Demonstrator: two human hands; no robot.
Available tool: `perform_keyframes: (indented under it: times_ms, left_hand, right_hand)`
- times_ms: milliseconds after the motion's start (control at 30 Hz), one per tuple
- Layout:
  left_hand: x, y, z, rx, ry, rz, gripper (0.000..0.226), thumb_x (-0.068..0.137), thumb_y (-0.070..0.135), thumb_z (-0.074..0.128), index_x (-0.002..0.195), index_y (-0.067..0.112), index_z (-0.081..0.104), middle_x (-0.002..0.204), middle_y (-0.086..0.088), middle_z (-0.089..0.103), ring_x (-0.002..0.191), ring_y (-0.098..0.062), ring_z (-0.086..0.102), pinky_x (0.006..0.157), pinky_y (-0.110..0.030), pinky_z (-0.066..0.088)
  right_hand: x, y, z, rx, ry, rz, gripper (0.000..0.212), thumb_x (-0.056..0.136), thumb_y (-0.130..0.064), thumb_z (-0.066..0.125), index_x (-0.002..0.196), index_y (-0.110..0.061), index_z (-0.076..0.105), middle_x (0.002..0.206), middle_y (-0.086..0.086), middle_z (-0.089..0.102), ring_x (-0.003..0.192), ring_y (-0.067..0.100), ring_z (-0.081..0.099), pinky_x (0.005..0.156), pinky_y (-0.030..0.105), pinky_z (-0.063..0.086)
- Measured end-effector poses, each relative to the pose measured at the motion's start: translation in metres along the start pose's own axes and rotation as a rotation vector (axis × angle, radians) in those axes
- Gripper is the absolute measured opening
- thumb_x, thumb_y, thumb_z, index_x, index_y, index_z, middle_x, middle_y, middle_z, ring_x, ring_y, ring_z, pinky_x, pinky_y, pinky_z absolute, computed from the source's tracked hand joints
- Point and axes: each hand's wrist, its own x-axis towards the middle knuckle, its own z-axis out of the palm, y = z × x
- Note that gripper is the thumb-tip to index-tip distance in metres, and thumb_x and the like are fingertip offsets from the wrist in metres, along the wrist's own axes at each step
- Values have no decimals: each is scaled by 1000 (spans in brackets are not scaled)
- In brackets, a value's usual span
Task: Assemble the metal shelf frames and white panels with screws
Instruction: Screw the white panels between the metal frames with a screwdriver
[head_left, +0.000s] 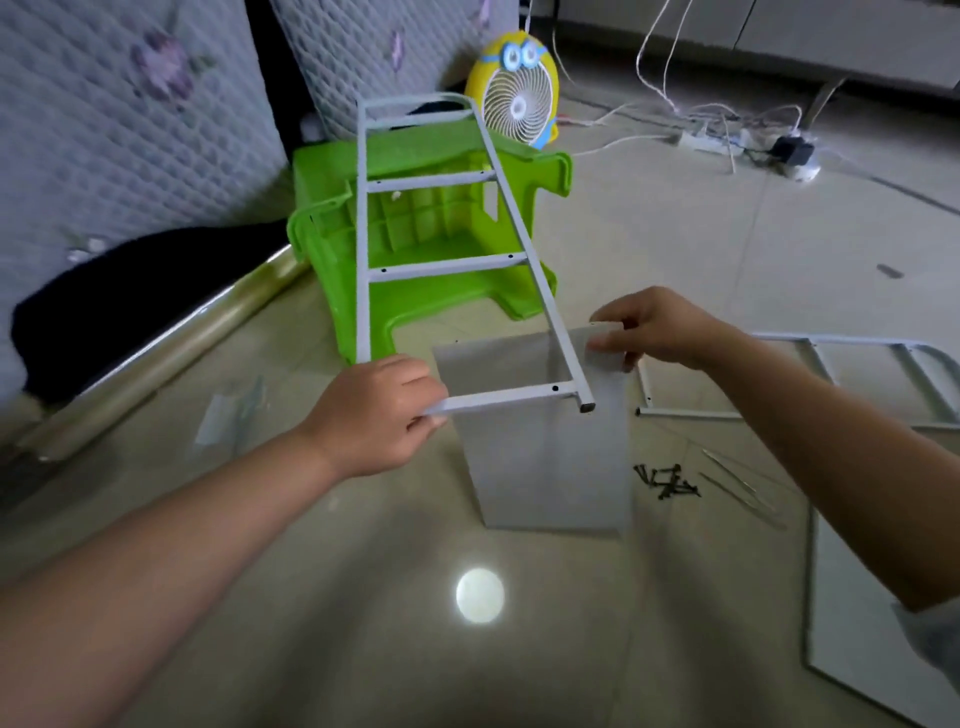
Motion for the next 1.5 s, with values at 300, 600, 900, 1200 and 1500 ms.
perform_keyframes:
  times_ms: [300, 600, 900, 1200, 1500]
  left_hand:
    - [7, 5, 6, -148, -187, 16, 34, 74, 41, 46, 71, 13, 65, 64, 0, 56, 56, -21, 58, 47, -25, 41]
    - [63, -2, 11, -92, 41, -448, 48, 79, 47, 54, 107, 9, 64, 102, -12, 61, 101, -29, 54, 85, -36, 43]
    - [101, -45, 20, 73, -417, -725, 47, 85, 42, 60, 116, 8, 48, 121, -15, 51, 116, -32, 46, 90, -41, 43]
    - [90, -27, 15, 107, -351, -602, 21, 92, 25, 52, 107, 12, 59, 107, -13, 59, 102, -32, 55, 75, -34, 43]
    - [81, -12, 8, 134, -380, -532, 25, 92, 29, 51, 109, 13, 59, 106, -14, 60, 102, -34, 55, 76, -37, 43]
  right_hand:
    - [17, 2, 27, 204, 100, 6, 19, 87, 3, 55, 105, 1, 61, 70, 2, 60, 52, -7, 58, 62, 8, 51]
    - [23, -1, 28, 138, 167, 51, 44, 89, -2, 53, 131, -8, 40, 97, 28, 61, 76, 21, 57, 62, 14, 49]
    - [35, -5, 24, 448, 108, 182, 50, 87, 11, 41, 132, -8, 39, 88, 13, 57, 79, 26, 56, 82, 37, 51]
    - [35, -6, 25, 633, 90, 213, 16, 90, -11, 54, 106, -7, 55, 92, 9, 56, 83, 19, 57, 83, 39, 53]
    - [29, -13, 28, 497, 167, 164, 22, 81, 12, 52, 95, -3, 58, 82, 9, 56, 79, 24, 57, 74, 35, 55]
